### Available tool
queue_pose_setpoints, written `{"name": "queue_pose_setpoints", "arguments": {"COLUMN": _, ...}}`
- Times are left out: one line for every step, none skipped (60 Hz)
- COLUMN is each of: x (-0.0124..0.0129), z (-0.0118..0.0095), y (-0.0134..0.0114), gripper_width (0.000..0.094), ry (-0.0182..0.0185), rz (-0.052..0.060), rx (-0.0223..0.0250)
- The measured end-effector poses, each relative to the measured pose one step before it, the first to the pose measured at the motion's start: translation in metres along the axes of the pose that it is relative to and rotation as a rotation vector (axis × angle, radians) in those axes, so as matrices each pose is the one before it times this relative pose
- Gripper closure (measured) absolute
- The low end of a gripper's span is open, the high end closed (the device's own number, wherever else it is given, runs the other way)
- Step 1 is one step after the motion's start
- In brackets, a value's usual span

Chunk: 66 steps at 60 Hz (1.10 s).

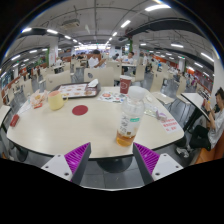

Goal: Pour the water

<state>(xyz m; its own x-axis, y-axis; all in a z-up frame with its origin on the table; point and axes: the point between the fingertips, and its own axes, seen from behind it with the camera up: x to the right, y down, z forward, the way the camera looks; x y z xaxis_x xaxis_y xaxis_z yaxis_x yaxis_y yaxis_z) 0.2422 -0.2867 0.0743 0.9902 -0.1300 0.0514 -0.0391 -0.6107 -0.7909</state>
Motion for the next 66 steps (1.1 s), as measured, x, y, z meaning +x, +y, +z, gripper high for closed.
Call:
{"name": "queue_pose_setpoints", "arguments": {"x": 0.00685, "z": 0.00480, "y": -0.00091, "gripper_width": 0.0084, "ry": 0.00358, "rz": 0.0053, "rx": 0.00314}}
{"name": "queue_pose_setpoints", "arguments": {"x": 0.00615, "z": 0.00483, "y": -0.00114, "gripper_width": 0.0087, "ry": 0.00202, "rz": 0.0047, "rx": 0.00390}}
{"name": "queue_pose_setpoints", "arguments": {"x": 0.00503, "z": 0.00491, "y": -0.00171, "gripper_width": 0.0085, "ry": 0.00032, "rz": 0.0040, "rx": 0.00559}}
{"name": "queue_pose_setpoints", "arguments": {"x": 0.00525, "z": 0.00506, "y": -0.00241, "gripper_width": 0.0088, "ry": 0.00015, "rz": 0.0033, "rx": 0.00767}}
{"name": "queue_pose_setpoints", "arguments": {"x": 0.00501, "z": 0.00526, "y": -0.00243, "gripper_width": 0.0088, "ry": -0.00019, "rz": 0.0024, "rx": 0.00818}}
{"name": "queue_pose_setpoints", "arguments": {"x": 0.00435, "z": 0.00537, "y": -0.00226, "gripper_width": 0.0088, "ry": 0.00017, "rz": 0.0019, "rx": 0.00714}}
{"name": "queue_pose_setpoints", "arguments": {"x": 0.00431, "z": 0.00552, "y": -0.00279, "gripper_width": 0.0087, "ry": 0.00110, "rz": 0.0010, "rx": 0.00590}}
{"name": "queue_pose_setpoints", "arguments": {"x": 0.00382, "z": 0.00501, "y": -0.00212, "gripper_width": 0.0087, "ry": 0.00086, "rz": 0.0002, "rx": 0.00495}}
{"name": "queue_pose_setpoints", "arguments": {"x": 0.00314, "z": 0.00522, "y": -0.00265, "gripper_width": 0.0087, "ry": -0.00005, "rz": -0.0010, "rx": 0.00610}}
{"name": "queue_pose_setpoints", "arguments": {"x": 0.00249, "z": 0.00496, "y": -0.00312, "gripper_width": 0.0088, "ry": -0.00114, "rz": -0.0007, "rx": 0.00779}}
{"name": "queue_pose_setpoints", "arguments": {"x": 0.00212, "z": 0.00536, "y": -0.00339, "gripper_width": 0.0087, "ry": -0.00074, "rz": 0.0000, "rx": 0.00896}}
{"name": "queue_pose_setpoints", "arguments": {"x": 0.00239, "z": 0.00555, "y": -0.00317, "gripper_width": 0.0088, "ry": 0.00128, "rz": 0.0004, "rx": 0.00877}}
{"name": "queue_pose_setpoints", "arguments": {"x": 0.00230, "z": 0.00541, "y": -0.00274, "gripper_width": 0.0088, "ry": 0.00231, "rz": 0.0016, "rx": 0.00729}}
{"name": "queue_pose_setpoints", "arguments": {"x": 0.00138, "z": 0.00509, "y": -0.00208, "gripper_width": 0.0089, "ry": 0.00076, "rz": 0.0023, "rx": 0.00480}}
{"name": "queue_pose_setpoints", "arguments": {"x": 0.00022, "z": 0.00547, "y": -0.00172, "gripper_width": 0.0089, "ry": -0.00198, "rz": 0.0024, "rx": 0.00324}}
{"name": "queue_pose_setpoints", "arguments": {"x": -0.00006, "z": 0.00479, "y": -0.00161, "gripper_width": 0.0086, "ry": -0.00350, "rz": 0.0029, "rx": 0.00282}}
{"name": "queue_pose_setpoints", "arguments": {"x": -0.00018, "z": 0.00484, "y": -0.00176, "gripper_width": 0.0087, "ry": -0.00281, "rz": 0.0031, "rx": 0.00361}}
{"name": "queue_pose_setpoints", "arguments": {"x": 0.00004, "z": 0.00445, "y": -0.00154, "gripper_width": 0.0089, "ry": -0.00226, "rz": 0.0024, "rx": 0.00422}}
{"name": "queue_pose_setpoints", "arguments": {"x": -0.00011, "z": 0.00478, "y": -0.00140, "gripper_width": 0.0090, "ry": -0.00193, "rz": 0.0013, "rx": 0.00413}}
{"name": "queue_pose_setpoints", "arguments": {"x": -0.00019, "z": 0.00433, "y": -0.00098, "gripper_width": 0.0094, "ry": -0.00135, "rz": -0.0002, "rx": 0.00298}}
{"name": "queue_pose_setpoints", "arguments": {"x": -0.00036, "z": 0.00422, "y": -0.00024, "gripper_width": 0.0106, "ry": -0.00143, "rz": -0.0013, "rx": 0.00107}}
{"name": "queue_pose_setpoints", "arguments": {"x": -0.00149, "z": 0.00232, "y": -0.00045, "gripper_width": 0.0133, "ry": 0.00025, "rz": -0.0019, "rx": -0.00137}}
{"name": "queue_pose_setpoints", "arguments": {"x": -0.00044, "z": 0.00360, "y": -0.00006, "gripper_width": 0.0168, "ry": -0.00172, "rz": -0.0015, "rx": -0.00072}}
{"name": "queue_pose_setpoints", "arguments": {"x": -0.00034, "z": 0.00327, "y": -0.00025, "gripper_width": 0.0206, "ry": -0.00189, "rz": 0.0002, "rx": 0.00039}}
{"name": "queue_pose_setpoints", "arguments": {"x": -0.00038, "z": 0.00245, "y": -0.00134, "gripper_width": 0.0266, "ry": -0.00042, "rz": 0.0020, "rx": 0.00413}}
{"name": "queue_pose_setpoints", "arguments": {"x": 0.00044, "z": 0.00231, "y": -0.00204, "gripper_width": 0.0340, "ry": 0.00194, "rz": 0.0021, "rx": 0.00789}}
{"name": "queue_pose_setpoints", "arguments": {"x": 0.00203, "z": 0.00288, "y": -0.00171, "gripper_width": 0.0388, "ry": 0.00494, "rz": 0.0014, "rx": 0.01015}}
{"name": "queue_pose_setpoints", "arguments": {"x": -0.00013, "z": 0.00063, "y": -0.00168, "gripper_width": 0.0391, "ry": 0.00293, "rz": 0.0036, "rx": 0.00770}}
{"name": "queue_pose_setpoints", "arguments": {"x": -0.00029, "z": 0.00066, "y": -0.00022, "gripper_width": 0.0400, "ry": 0.00248, "rz": 0.0023, "rx": 0.00184}}
{"name": "queue_pose_setpoints", "arguments": {"x": -0.00015, "z": 0.00047, "y": 0.00021, "gripper_width": 0.0418, "ry": 0.00237, "rz": 0.0002, "rx": -0.00035}}
{"name": "queue_pose_setpoints", "arguments": {"x": 0.00152, "z": 0.00396, "y": -0.00176, "gripper_width": 0.0427, "ry": -0.00149, "rz": 0.0022, "rx": -0.00006}}
{"name": "queue_pose_setpoints", "arguments": {"x": -0.00087, "z": -0.00105, "y": 0.00057, "gripper_width": 0.0439, "ry": 0.00164, "rz": 0.0019, "rx": 0.00246}}
{"name": "queue_pose_setpoints", "arguments": {"x": -0.00240, "z": -0.00237, "y": -0.00019, "gripper_width": 0.0443, "ry": 0.00517, "rz": -0.0002, "rx": 0.00054}}
{"name": "queue_pose_setpoints", "arguments": {"x": 0.00020, "z": -0.00025, "y": -0.00045, "gripper_width": 0.0452, "ry": 0.00189, "rz": 0.0004, "rx": 0.00100}}
{"name": "queue_pose_setpoints", "arguments": {"x": 0.00022, "z": -0.00007, "y": 0.00003, "gripper_width": 0.0467, "ry": 0.00237, "rz": -0.0002, "rx": -0.00063}}
{"name": "queue_pose_setpoints", "arguments": {"x": 0.00015, "z": -0.00009, "y": 0.00037, "gripper_width": 0.0468, "ry": 0.00381, "rz": 0.0013, "rx": -0.00198}}
{"name": "queue_pose_setpoints", "arguments": {"x": -0.00028, "z": 0.00006, "y": 0.00020, "gripper_width": 0.0487, "ry": 0.00181, "rz": 0.0001, "rx": -0.00259}}
{"name": "queue_pose_setpoints", "arguments": {"x": -0.00045, "z": 0.00022, "y": 0.00011, "gripper_width": 0.0489, "ry": 0.00095, "rz": -0.0029, "rx": -0.00353}}
{"name": "queue_pose_setpoints", "arguments": {"x": -0.00053, "z": 0.00011, "y": -0.00054, "gripper_width": 0.0491, "ry": 0.00043, "rz": -0.0032, "rx": -0.00149}}
{"name": "queue_pose_setpoints", "arguments": {"x": 0.00015, "z": 0.00060, "y": 0.00059, "gripper_width": 0.0491, "ry": 0.00214, "rz": -0.0031, "rx": -0.00236}}
{"name": "queue_pose_setpoints", "arguments": {"x": -0.00023, "z": -0.00005, "y": -0.00018, "gripper_width": 0.0492, "ry": 0.00382, "rz": -0.0032, "rx": -0.00388}}
{"name": "queue_pose_setpoints", "arguments": {"x": 0.00003, "z": -0.00013, "y": -0.00003, "gripper_width": 0.0492, "ry": 0.00535, "rz": -0.0040, "rx": -0.00580}}
{"name": "queue_pose_setpoints", "arguments": {"x": -0.00009, "z": -0.00031, "y": -0.00014, "gripper_width": 0.0492, "ry": 0.00585, "rz": -0.0043, "rx": -0.00627}}
{"name": "queue_pose_setpoints", "arguments": {"x": -0.00151, "z": -0.00065, "y": -0.00059, "gripper_width": 0.0492, "ry": 0.00822, "rz": -0.0044, "rx": -0.00273}}
{"name": "queue_pose_setpoints", "arguments": {"x": -0.00006, "z": -0.00084, "y": -0.00141, "gripper_width": 0.0492, "ry": 0.00618, "rz": -0.0018, "rx": -0.00157}}
{"name": "queue_pose_setpoints", "arguments": {"x": -0.00017, "z": -0.00098, "y": -0.00190, "gripper_width": 0.0491, "ry": 0.00623, "rz": -0.0025, "rx": 0.00034}}
{"name": "queue_pose_setpoints", "arguments": {"x": -0.00053, "z": -0.00097, "y": -0.00271, "gripper_width": 0.0490, "ry": 0.00580, "rz": -0.0055, "rx": 0.00133}}
{"name": "queue_pose_setpoints", "arguments": {"x": -0.00110, "z": -0.00090, "y": -0.00342, "gripper_width": 0.0491, "ry": 0.00559, "rz": -0.0092, "rx": 0.00183}}
{"name": "queue_pose_setpoints", "arguments": {"x": -0.00070, "z": -0.00085, "y": -0.00381, "gripper_width": 0.0490, "ry": 0.00652, "rz": -0.0126, "rx": 0.00245}}
{"name": "queue_pose_setpoints", "arguments": {"x": 0.00289, "z": 0.00178, "y": -0.00367, "gripper_width": 0.0490, "ry": 0.00314, "rz": -0.0135, "rx": 0.00018}}
{"name": "queue_pose_setpoints", "arguments": {"x": -0.00007, "z": -0.00009, "y": -0.00440, "gripper_width": 0.0490, "ry": 0.00978, "rz": -0.0171, "rx": 0.00183}}
{"name": "queue_pose_setpoints", "arguments": {"x": -0.00021, "z": -0.00046, "y": -0.00540, "gripper_width": 0.0492, "ry": 0.01161, "rz": -0.0186, "rx": 0.00230}}
{"name": "queue_pose_setpoints", "arguments": {"x": 0.00145, "z": 0.00169, "y": -0.00524, "gripper_width": 0.0490, "ry": 0.01033, "rz": -0.0173, "rx": 0.00219}}
{"name": "queue_pose_setpoints", "arguments": {"x": -0.00280, "z": -0.00143, "y": -0.00641, "gripper_width": 0.0492, "ry": 0.01597, "rz": -0.0226, "rx": 0.00599}}
{"name": "queue_pose_setpoints", "arguments": {"x": -0.00066, "z": -0.00051, "y": -0.00689, "gripper_width": 0.0492, "ry": 0.01082, "rz": -0.0207, "rx": 0.00519}}
{"name": "queue_pose_setpoints", "arguments": {"x": -0.00089, "z": -0.00019, "y": -0.00718, "gripper_width": 0.0491, "ry": 0.01080, "rz": -0.0205, "rx": 0.00604}}
{"name": "queue_pose_setpoints", "arguments": {"x": 0.00128, "z": -0.00003, "y": -0.00725, "gripper_width": 0.0491, "ry": 0.00735, "rz": -0.0185, "rx": 0.00547}}
{"name": "queue_pose_setpoints", "arguments": {"x": -0.00067, "z": -0.00003, "y": -0.00773, "gripper_width": 0.0492, "ry": 0.01136, "rz": -0.0203, "rx": 0.00535}}
{"name": "queue_pose_setpoints", "arguments": {"x": -0.00046, "z": 0.00028, "y": -0.00815, "gripper_width": 0.0491, "ry": 0.01175, "rz": -0.0217, "rx": 0.00557}}
{"name": "queue_pose_setpoints", "arguments": {"x": 0.00008, "z": 0.00063, "y": -0.00933, "gripper_width": 0.0492, "ry": 0.01141, "rz": -0.0224, "rx": 0.00642}}
{"name": "queue_pose_setpoints", "arguments": {"x": -0.00289, "z": 0.00300, "y": -0.00942, "gripper_width": 0.0492, "ry": 0.01645, "rz": -0.0236, "rx": 0.00781}}
{"name": "queue_pose_setpoints", "arguments": {"x": -0.00022, "z": 0.00066, "y": -0.01015, "gripper_width": 0.0490, "ry": 0.01379, "rz": -0.0234, "rx": 0.00912}}
{"name": "queue_pose_setpoints", "arguments": {"x": -0.00033, "z": 0.00053, "y": -0.01013, "gripper_width": 0.0492, "ry": 0.01447, "rz": -0.0261, "rx": 0.00939}}
{"name": "queue_pose_setpoints", "arguments": {"x": 0.00242, "z": -0.00144, "y": -0.00987, "gripper_width": 0.0492, "ry": 0.01243, "rz": -0.0301, "rx": 0.00811}}
{"name": "queue_pose_setpoints", "arguments": {"x": -0.00012, "z": 0.00166, "y": -0.00969, "gripper_width": 0.0490, "ry": 0.01664, "rz": -0.0362, "rx": 0.00524}}
{"name": "queue_pose_setpoints", "arguments": {"x": 0.00007, "z": 0.00192, "y": -0.01022, "gripper_width": 0.0492, "ry": 0.01850, "rz": -0.0378, "rx": 0.00470}}
